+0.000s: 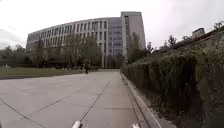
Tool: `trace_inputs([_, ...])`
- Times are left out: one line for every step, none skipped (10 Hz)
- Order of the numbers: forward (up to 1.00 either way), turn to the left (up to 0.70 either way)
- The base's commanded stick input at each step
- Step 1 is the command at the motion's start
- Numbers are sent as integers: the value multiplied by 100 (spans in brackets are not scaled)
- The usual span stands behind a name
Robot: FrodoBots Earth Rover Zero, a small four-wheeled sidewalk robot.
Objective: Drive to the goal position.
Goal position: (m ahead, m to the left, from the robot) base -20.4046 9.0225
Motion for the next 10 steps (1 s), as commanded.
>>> trace_inputs([6,0])
trace_inputs([7,0])
trace_inputs([7,0])
trace_inputs([7,0])
trace_inputs([7,0])
trace_inputs([6,0])
trace_inputs([6,0])
trace_inputs([6,0])
trace_inputs([7,0])
trace_inputs([7,0])
